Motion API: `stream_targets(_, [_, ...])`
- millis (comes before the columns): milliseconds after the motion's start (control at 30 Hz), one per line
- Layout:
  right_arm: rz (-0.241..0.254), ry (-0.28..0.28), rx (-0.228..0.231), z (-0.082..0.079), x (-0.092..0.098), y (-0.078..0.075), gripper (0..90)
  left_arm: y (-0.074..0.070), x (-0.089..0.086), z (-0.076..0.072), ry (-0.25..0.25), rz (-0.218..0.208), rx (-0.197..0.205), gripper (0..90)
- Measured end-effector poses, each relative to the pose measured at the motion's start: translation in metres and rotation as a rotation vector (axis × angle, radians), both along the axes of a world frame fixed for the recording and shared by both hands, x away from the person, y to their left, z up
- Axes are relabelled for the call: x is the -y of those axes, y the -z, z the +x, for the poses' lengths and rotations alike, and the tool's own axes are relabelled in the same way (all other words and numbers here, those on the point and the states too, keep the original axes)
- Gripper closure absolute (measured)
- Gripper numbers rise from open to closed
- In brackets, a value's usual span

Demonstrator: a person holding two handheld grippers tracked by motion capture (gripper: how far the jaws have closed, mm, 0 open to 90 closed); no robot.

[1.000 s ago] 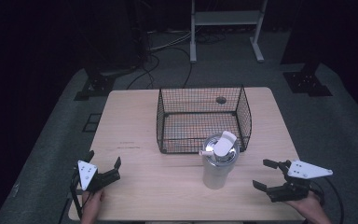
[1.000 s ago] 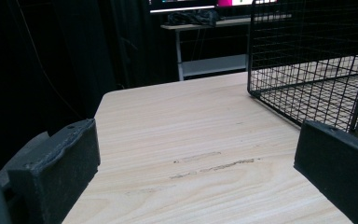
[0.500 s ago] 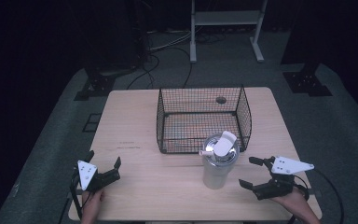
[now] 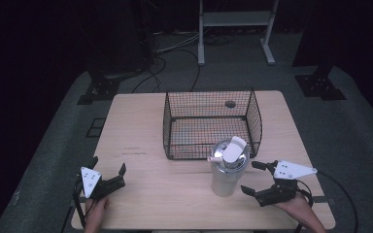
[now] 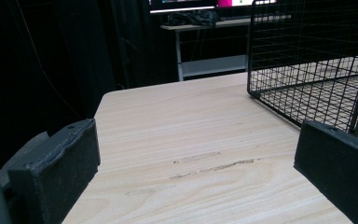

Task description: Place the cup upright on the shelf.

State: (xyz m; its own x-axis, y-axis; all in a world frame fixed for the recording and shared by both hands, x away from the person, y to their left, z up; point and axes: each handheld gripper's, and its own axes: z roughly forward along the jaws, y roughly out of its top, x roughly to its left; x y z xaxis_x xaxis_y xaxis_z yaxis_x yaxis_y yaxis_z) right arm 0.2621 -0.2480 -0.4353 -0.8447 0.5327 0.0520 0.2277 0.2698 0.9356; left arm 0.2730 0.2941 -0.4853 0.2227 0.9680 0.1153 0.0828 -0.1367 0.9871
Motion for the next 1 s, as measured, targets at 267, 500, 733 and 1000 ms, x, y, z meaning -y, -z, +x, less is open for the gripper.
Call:
stream_targets(267, [-0.003,0.003,0.007,0.003,-0.009,0.001,8.3,0.0,0.0,0.0,0.001,0.0,0.001,0.0])
stream_targets(500, [-0.004,-0.002,0.006,0.007,-0.02,0.004,7.1,0.0,0.0,0.0,0.002,0.0,0.0,0.0])
stream_targets(733, [0.009,-0.002,0.018,0.01,-0.032,0.006,7.1,0.0,0.0,0.0,0.004,-0.001,0.0,0.0])
stream_targets(1000, [0.015,0.0,0.038,0.016,-0.05,0.011,3.3,0.0,0.0,-0.001,0.005,0.001,0.0,0.0])
